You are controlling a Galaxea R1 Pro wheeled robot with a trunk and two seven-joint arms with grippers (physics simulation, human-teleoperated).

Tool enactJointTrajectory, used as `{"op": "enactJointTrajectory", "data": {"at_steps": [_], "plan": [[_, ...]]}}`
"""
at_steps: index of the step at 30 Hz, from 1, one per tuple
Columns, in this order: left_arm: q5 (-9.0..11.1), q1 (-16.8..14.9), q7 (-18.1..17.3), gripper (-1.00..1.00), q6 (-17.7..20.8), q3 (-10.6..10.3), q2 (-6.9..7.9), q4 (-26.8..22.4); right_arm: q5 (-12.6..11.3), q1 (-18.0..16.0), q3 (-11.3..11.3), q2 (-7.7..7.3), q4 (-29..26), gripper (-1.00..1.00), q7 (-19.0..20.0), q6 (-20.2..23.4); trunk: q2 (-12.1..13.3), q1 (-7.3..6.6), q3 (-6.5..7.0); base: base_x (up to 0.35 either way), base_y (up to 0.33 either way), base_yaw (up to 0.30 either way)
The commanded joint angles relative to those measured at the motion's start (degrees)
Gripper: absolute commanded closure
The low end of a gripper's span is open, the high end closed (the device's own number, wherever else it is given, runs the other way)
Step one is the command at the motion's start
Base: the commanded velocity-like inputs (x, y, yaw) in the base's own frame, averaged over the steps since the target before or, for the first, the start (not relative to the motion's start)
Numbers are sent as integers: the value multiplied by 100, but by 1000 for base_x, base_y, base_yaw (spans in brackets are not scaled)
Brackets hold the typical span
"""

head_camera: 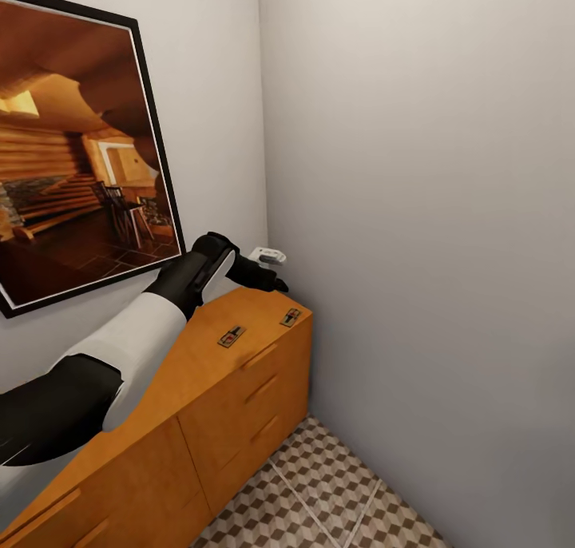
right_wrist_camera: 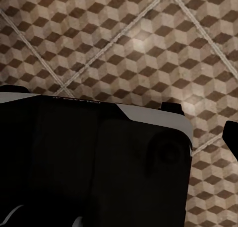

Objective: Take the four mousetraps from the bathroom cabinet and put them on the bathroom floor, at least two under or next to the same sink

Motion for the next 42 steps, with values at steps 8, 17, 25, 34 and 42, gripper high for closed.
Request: {"op": "enactJointTrajectory", "data": {"at_steps": [8,17,25,34,42], "plan": [[51,36,28,-100,20,-17,5,9,-61,-6,45,0,13,-100,16,-23,-12,3,-12,0,0,0],[49,65,28,-100,19,-17,6,75,-61,-6,45,0,12,-100,16,-23,-12,3,-12,149,58,0],[49,69,34,-100,19,-17,6,136,-61,-6,45,0,13,-100,16,-23,-12,3,-12,287,53,0],[49,76,33,-100,18,-17,6,145,-61,-6,45,0,12,-100,17,-23,-12,3,-12,96,6,0],[49,85,36,-100,17,-17,6,147,-61,-6,45,2,10,-100,19,-23,-12,3,-12,104,-55,0]]}}
